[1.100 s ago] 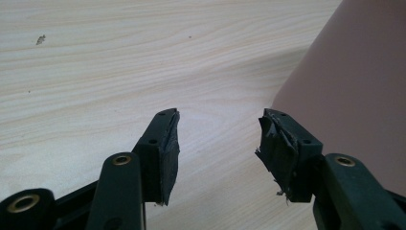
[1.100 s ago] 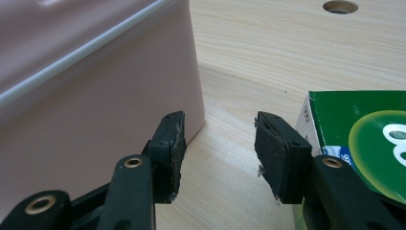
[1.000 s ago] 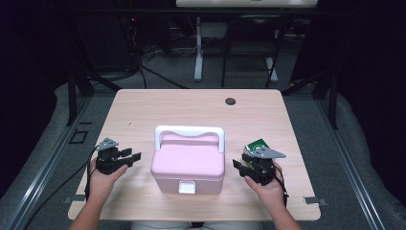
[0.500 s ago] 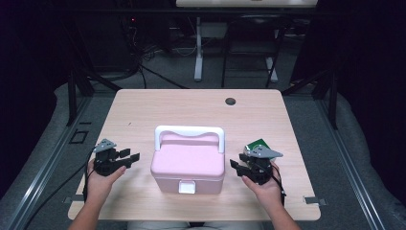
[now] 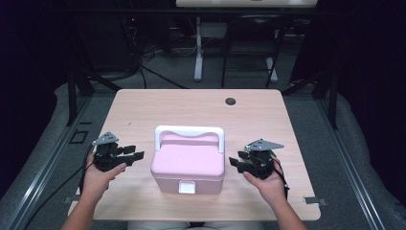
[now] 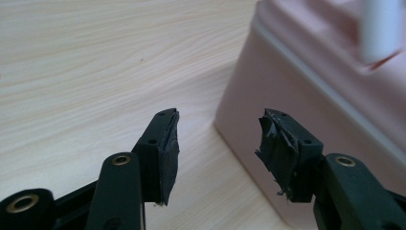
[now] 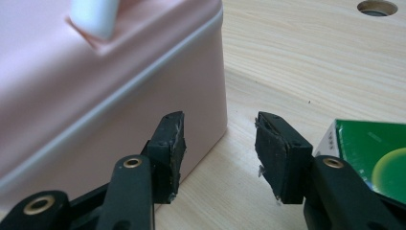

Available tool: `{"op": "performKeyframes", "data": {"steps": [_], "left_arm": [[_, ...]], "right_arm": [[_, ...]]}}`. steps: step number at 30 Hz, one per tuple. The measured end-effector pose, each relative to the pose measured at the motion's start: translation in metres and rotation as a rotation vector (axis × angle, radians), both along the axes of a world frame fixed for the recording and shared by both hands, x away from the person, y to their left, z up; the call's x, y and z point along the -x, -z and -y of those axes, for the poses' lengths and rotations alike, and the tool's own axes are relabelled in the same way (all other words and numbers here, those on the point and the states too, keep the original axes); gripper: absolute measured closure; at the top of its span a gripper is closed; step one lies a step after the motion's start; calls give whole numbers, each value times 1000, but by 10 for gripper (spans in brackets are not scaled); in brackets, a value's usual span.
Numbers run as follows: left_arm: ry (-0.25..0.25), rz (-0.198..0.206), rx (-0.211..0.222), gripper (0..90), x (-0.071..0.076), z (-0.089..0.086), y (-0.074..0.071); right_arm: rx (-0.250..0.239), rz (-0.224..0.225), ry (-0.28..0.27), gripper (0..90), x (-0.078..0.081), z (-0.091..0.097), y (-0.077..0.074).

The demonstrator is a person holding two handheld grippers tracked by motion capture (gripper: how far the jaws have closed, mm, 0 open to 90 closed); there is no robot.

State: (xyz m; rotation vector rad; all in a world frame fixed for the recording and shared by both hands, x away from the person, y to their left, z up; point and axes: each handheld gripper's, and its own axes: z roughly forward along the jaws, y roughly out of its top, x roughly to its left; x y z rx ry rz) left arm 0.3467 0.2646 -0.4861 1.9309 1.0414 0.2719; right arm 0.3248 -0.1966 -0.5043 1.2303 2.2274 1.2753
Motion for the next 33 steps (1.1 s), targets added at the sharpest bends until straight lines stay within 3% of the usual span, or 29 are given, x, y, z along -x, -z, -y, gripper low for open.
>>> {"op": "performKeyframes", "data": {"steps": [1,2,4,6,7,9,14,20,21,29,33], "left_arm": [[0,0,0,474,0,0,0],[19,1,-5,478,0,4,-12],[23,9,-4,489,0,6,-18],[49,6,-13,491,-3,11,-34],[49,6,-13,490,-3,11,-34],[75,5,-39,491,-6,17,-48],[104,12,-33,491,-9,26,-64],[133,8,-33,488,-11,34,-67],[144,0,-39,487,-12,37,-66],[189,-38,-31,489,-17,53,-61],[203,-46,-36,531,-20,59,-56]], "right_arm": [[0,0,0,531,0,0,0],[12,-12,0,533,-2,-1,-10],[19,-22,-5,540,-3,-1,-14],[43,-34,-10,543,-6,-1,-30],[43,-34,-10,543,-6,-1,-30],[45,-59,-25,543,-9,-3,-43],[68,-63,-39,544,-10,-6,-59],[51,-52,-59,545,-9,-5,-70],[24,-59,-90,543,-10,-5,-73],[23,-86,-150,518,-18,-18,-73],[10,-95,-172,533,-24,-25,-70]]}}
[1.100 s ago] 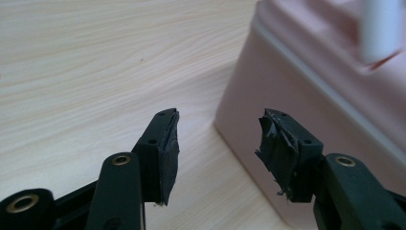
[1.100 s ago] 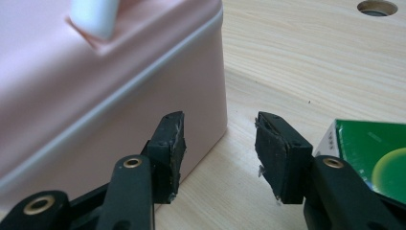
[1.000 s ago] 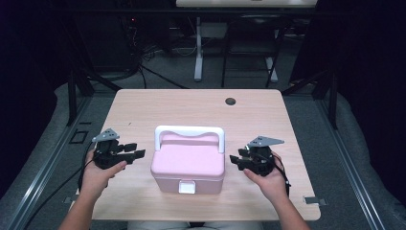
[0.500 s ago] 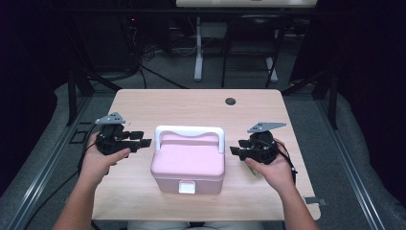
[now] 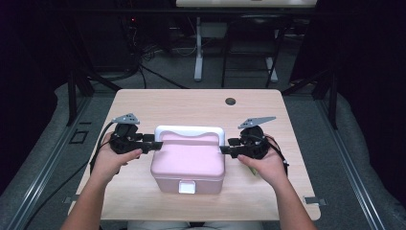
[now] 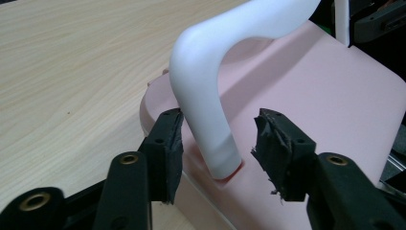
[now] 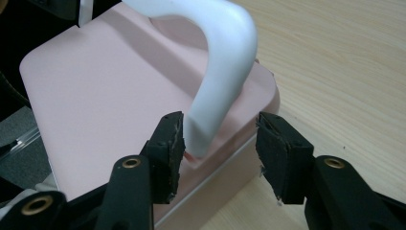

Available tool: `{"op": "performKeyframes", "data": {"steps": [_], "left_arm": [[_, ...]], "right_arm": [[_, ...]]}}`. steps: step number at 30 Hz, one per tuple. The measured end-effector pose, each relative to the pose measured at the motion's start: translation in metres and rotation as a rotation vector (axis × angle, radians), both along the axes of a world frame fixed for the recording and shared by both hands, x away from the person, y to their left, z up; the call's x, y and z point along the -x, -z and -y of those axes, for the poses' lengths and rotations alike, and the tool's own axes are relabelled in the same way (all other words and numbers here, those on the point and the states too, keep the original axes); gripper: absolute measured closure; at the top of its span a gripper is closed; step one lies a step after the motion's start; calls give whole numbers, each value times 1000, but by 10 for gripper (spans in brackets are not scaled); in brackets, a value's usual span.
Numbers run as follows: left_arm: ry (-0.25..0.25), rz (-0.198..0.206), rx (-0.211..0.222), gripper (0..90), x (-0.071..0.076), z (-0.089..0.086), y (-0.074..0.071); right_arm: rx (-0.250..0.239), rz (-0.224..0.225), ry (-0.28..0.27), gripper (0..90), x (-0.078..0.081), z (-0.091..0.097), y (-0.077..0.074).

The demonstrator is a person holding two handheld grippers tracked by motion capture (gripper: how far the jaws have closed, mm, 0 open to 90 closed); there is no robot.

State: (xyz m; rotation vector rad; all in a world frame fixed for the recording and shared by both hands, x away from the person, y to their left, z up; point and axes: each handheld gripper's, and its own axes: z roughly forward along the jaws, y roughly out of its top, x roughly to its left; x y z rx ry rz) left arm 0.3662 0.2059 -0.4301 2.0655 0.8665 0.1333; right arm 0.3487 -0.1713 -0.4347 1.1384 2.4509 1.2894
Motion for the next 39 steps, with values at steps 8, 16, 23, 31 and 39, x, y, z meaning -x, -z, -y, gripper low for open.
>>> {"op": "performKeyframes", "data": {"steps": [8,16,23,31,39], "left_arm": [[-16,48,-56,621,3,4,1],[2,70,-45,668,8,2,-1],[17,89,-48,725,16,-1,-3],[17,95,-67,734,18,0,-4],[34,69,-69,738,15,0,-7]], "right_arm": [[-19,9,-38,658,2,-5,4],[-2,33,-42,713,7,-8,2],[13,61,-50,741,13,-10,1],[14,75,-58,747,14,-10,2],[31,51,-71,749,11,-10,-1]]}}
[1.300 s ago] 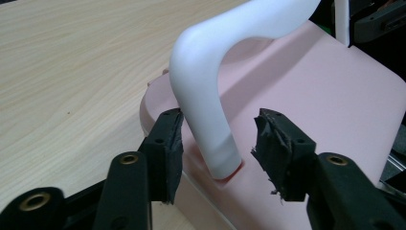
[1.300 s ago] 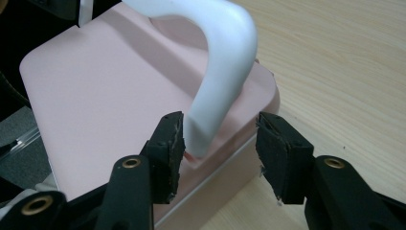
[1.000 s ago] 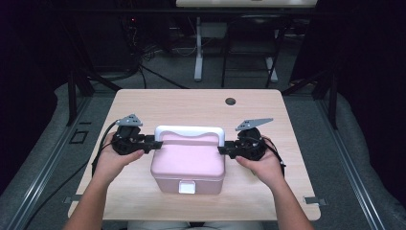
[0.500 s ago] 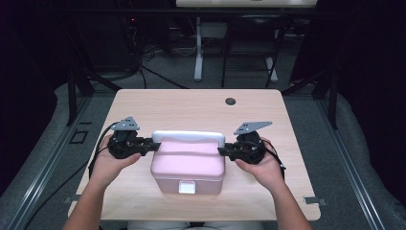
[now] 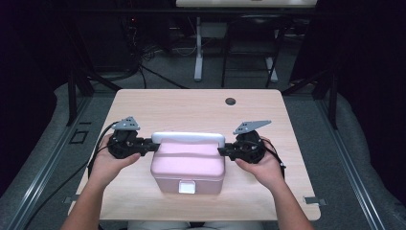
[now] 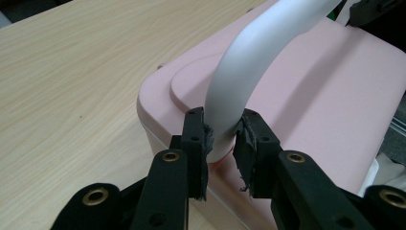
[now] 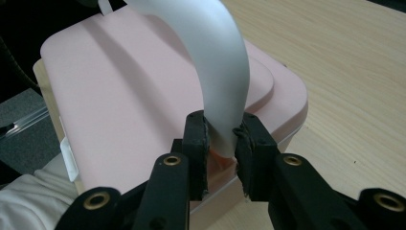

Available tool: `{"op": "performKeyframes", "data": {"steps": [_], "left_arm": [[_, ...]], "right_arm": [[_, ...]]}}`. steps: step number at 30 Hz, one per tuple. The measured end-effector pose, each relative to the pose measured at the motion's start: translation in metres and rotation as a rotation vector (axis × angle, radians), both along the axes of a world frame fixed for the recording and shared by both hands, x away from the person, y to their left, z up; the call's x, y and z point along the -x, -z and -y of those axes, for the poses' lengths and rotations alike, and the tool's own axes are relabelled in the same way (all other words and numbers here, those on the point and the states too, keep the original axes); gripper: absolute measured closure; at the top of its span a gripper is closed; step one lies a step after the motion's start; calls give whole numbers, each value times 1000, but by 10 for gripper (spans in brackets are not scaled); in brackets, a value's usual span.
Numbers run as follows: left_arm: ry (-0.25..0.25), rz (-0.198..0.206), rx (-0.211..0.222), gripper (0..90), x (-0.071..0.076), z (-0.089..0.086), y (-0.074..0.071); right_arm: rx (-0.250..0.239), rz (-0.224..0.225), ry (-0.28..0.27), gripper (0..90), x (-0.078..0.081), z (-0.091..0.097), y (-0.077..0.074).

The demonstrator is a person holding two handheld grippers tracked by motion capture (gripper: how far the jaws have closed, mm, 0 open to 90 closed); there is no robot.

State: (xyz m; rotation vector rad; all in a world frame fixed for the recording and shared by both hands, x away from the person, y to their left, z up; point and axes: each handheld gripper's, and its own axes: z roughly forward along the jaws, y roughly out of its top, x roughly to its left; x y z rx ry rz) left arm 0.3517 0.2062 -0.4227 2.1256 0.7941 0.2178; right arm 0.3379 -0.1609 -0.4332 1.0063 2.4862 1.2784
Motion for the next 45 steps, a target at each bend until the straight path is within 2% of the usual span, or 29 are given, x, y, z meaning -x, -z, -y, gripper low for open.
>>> {"op": "performKeyframes", "data": {"steps": [2,7,8,12,16,18,21,22,23,29,32,33,34,35,36,38,39,40,45], "left_arm": [[-6,-25,22,737,-4,-1,-1],[-4,-50,54,731,-11,-5,-8],[-15,-35,40,717,-12,-5,-13],[-21,-18,23,681,-7,-9,-22],[-22,-11,13,690,-1,-16,-26],[-26,-5,0,703,7,-23,-27],[-11,-16,-2,761,19,-33,-22],[-11,-16,-2,781,19,-33,-22],[3,-26,-8,798,24,-35,-16],[13,-46,-33,854,32,-34,-1],[32,-49,-41,891,34,-29,1],[48,-51,-51,891,35,-24,1],[51,-44,-81,895,36,-20,2],[51,-44,-81,895,36,-20,2],[55,-45,-103,896,36,-17,3],[97,-70,-87,897,36,-11,7],[97,-70,-87,897,36,-11,7],[105,-70,-106,897,36,-7,9],[132,-71,-108,897,36,3,11]], "right_arm": [[-13,-22,0,750,-3,1,-2],[-58,-62,-8,755,-11,5,-10],[-64,-66,-8,757,-12,6,-12],[-85,-79,-6,759,-13,7,-15],[-97,-82,-9,760,-14,9,-14],[-102,-79,-6,760,-15,9,-15],[-112,-70,5,759,-15,9,-18],[-112,-70,5,759,-15,9,-18],[-118,-67,11,758,-16,9,-19],[-127,-65,21,757,-17,10,-21],[-121,-64,23,757,-17,9,-22],[-118,-66,25,756,-17,9,-22],[-111,-58,26,755,-17,9,-23],[-111,-58,26,755,-17,9,-23],[-105,-61,26,755,-18,9,-24],[-115,-62,28,755,-18,9,-25],[-115,-62,28,755,-18,9,-25],[-113,-63,26,755,-19,9,-25],[-111,-63,30,753,-19,9,-26]]}}
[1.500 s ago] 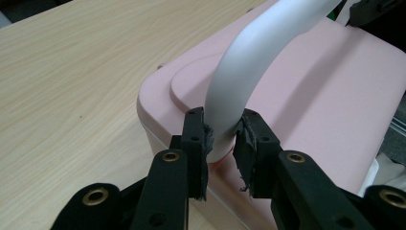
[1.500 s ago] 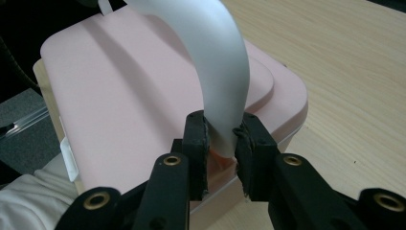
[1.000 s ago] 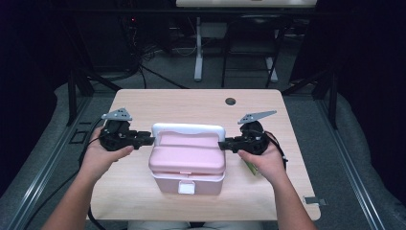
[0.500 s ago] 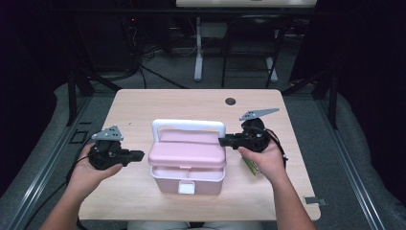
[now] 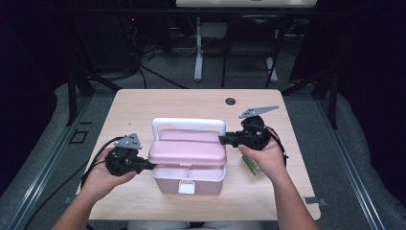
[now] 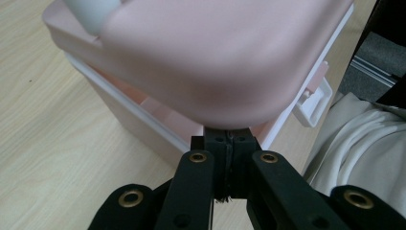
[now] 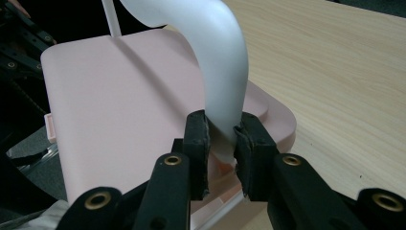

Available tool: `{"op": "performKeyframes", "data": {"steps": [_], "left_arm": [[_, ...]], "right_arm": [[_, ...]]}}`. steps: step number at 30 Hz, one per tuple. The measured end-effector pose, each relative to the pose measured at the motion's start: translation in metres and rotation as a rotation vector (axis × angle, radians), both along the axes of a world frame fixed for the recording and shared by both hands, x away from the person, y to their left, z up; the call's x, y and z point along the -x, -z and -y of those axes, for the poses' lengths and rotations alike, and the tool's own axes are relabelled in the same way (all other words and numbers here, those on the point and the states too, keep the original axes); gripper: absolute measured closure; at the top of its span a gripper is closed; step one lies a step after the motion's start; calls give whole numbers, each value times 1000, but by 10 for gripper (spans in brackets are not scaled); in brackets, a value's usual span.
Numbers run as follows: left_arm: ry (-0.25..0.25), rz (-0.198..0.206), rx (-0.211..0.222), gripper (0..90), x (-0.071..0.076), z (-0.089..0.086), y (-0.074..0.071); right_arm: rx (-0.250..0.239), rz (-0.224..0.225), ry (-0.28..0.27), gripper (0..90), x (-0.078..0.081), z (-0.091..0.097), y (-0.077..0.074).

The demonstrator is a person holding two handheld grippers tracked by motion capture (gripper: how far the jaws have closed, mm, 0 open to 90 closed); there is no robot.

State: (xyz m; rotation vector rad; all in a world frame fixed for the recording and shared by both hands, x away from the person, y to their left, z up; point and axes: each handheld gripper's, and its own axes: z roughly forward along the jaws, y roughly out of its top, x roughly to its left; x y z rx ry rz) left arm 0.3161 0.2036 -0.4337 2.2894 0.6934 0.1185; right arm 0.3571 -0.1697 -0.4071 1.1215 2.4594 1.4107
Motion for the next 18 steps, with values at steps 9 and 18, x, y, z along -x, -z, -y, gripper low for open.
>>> {"op": "performKeyframes", "data": {"steps": [9,18], "left_arm": [[14,-3,8,897,-1,7,-1],[7,3,4,897,-4,8,-6]], "right_arm": [[4,4,2,749,1,0,1],[10,31,49,738,10,13,2]]}}
